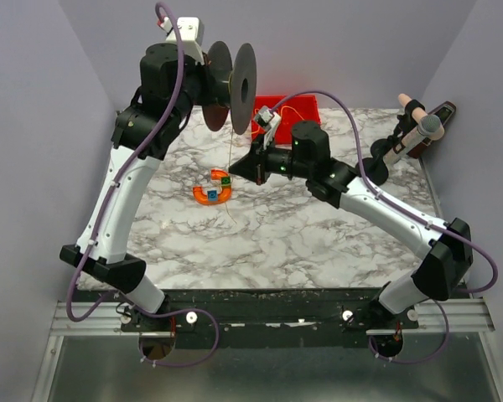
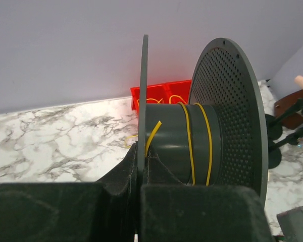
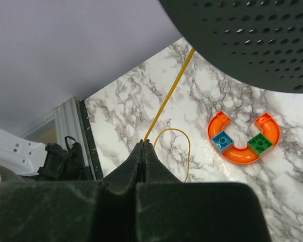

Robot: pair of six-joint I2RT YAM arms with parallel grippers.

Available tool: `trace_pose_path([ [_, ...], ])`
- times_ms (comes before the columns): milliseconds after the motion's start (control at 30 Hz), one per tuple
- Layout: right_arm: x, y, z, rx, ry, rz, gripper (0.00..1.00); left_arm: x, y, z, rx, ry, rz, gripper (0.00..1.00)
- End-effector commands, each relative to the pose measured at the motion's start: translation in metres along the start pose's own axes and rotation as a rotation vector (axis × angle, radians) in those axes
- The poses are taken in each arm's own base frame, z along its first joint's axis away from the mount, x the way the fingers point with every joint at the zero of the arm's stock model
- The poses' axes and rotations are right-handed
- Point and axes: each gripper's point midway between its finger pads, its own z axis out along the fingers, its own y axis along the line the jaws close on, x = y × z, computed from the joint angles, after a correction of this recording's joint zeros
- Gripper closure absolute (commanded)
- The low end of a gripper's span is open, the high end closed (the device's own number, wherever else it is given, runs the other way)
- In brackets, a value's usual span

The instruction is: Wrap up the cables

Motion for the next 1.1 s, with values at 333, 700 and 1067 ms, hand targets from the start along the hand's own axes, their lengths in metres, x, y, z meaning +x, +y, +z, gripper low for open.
trace_pose_path([
  [333,0.006,-0.003,0.007,-0.041,-0.15,-0.238,0.74,-0.064,-0.036,-0.081,0.219,-0.123,-0.122,1.0],
  [700,0.02,0.007,-0.03,-0.061,-0.181,-0.459,0.47,-0.084,-0.043,-0.1,0.273,-0.177,-0.053,1.0],
  [1067,0.044,0.026,-0.074,-0.118,-0.209,-0.539,0.17,-0.102,-0.045,-0.111,0.286,-0.228,-0.016,1.0],
])
